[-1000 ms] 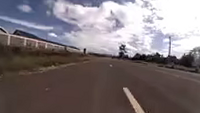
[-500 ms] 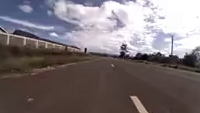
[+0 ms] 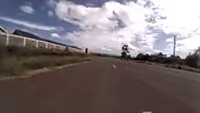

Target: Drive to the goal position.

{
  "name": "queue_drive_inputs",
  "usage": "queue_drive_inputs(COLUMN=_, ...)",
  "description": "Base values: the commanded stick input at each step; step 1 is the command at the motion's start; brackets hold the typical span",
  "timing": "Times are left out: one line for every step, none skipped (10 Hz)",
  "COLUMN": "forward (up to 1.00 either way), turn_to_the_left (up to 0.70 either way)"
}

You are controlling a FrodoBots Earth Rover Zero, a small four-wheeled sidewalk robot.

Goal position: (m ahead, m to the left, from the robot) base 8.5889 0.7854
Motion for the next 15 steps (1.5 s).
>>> queue_drive_inputs(forward=1.00, turn_to_the_left=0.00)
queue_drive_inputs(forward=1.00, turn_to_the_left=0.00)
queue_drive_inputs(forward=1.00, turn_to_the_left=0.00)
queue_drive_inputs(forward=1.00, turn_to_the_left=0.00)
queue_drive_inputs(forward=1.00, turn_to_the_left=0.00)
queue_drive_inputs(forward=1.00, turn_to_the_left=0.00)
queue_drive_inputs(forward=1.00, turn_to_the_left=0.00)
queue_drive_inputs(forward=1.00, turn_to_the_left=0.00)
queue_drive_inputs(forward=1.00, turn_to_the_left=0.00)
queue_drive_inputs(forward=1.00, turn_to_the_left=0.00)
queue_drive_inputs(forward=1.00, turn_to_the_left=0.00)
queue_drive_inputs(forward=1.00, turn_to_the_left=0.00)
queue_drive_inputs(forward=1.00, turn_to_the_left=0.00)
queue_drive_inputs(forward=1.00, turn_to_the_left=0.00)
queue_drive_inputs(forward=1.00, turn_to_the_left=0.00)
